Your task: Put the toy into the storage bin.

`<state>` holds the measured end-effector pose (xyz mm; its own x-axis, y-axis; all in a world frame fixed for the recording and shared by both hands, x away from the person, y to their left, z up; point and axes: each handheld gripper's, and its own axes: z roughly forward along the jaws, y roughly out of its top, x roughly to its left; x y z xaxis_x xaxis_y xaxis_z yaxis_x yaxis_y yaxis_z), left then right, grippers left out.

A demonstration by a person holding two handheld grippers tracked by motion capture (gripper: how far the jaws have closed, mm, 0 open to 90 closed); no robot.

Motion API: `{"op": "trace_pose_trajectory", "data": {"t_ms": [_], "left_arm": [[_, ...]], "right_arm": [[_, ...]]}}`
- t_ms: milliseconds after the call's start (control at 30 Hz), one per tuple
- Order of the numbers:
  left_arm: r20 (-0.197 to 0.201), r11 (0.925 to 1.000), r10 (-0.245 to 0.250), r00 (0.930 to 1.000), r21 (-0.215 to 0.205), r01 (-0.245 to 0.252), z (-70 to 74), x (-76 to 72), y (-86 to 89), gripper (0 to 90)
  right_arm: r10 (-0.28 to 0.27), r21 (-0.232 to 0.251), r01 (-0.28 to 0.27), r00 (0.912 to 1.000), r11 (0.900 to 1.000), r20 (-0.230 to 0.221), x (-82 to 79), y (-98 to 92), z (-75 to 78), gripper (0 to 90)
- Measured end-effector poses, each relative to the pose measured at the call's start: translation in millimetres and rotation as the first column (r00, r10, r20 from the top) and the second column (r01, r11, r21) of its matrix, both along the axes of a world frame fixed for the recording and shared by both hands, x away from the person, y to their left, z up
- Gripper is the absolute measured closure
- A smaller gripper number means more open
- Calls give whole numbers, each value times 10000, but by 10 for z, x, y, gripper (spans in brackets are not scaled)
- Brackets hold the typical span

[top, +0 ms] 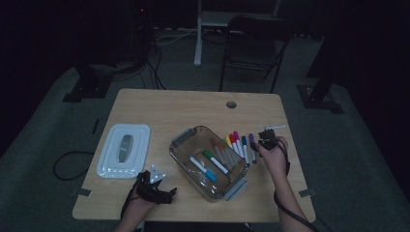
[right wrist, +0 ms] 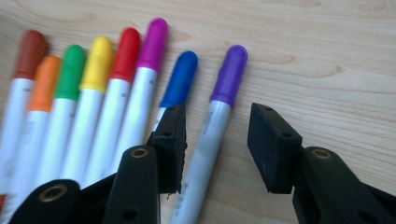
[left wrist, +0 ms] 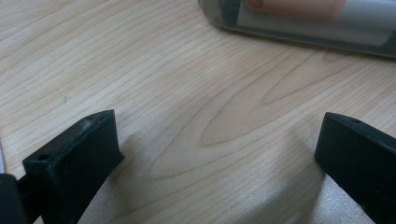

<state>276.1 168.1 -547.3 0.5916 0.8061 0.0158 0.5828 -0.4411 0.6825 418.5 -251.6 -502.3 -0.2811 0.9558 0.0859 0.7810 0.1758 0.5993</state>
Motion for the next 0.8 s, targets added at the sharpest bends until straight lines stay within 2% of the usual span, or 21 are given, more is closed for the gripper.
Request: {"op": "trace_pose_trajectory", "data": {"t_ms": [267, 333, 567, 600, 733, 800], "left_arm": [[-1, 10000, -3, 10000, 3, 3, 0, 0, 0, 6], [-2, 10000, -3, 10000, 4, 3, 0, 0, 0, 6], [-2, 10000, -2, 10000, 4, 2, 0, 0, 0, 6], [-2, 10000, -2, 10000, 3, 2, 0, 0, 0, 6], [-3, 10000, -2, 10000, 3, 2, 0, 0, 0, 6], [-2, 10000, -3, 10000, 6, 3, 0, 0, 0, 6]], "right_arm": [[-272, 60, 275, 9986, 9996, -450, 98, 24, -179, 620], [-329, 18, 330, 9981, 9995, -518, 98, 26, -206, 657], [-894, -256, 886, 9955, 9957, -328, 80, -1, -219, 766], [-1026, -156, 1023, 9944, 9946, -234, 77, -18, -225, 766], [-1409, 779, 1393, 9899, 9872, 150, 48, -97, -184, 767], [-1411, 907, 1395, 9899, 9861, 118, 31, -115, -126, 766]]}}
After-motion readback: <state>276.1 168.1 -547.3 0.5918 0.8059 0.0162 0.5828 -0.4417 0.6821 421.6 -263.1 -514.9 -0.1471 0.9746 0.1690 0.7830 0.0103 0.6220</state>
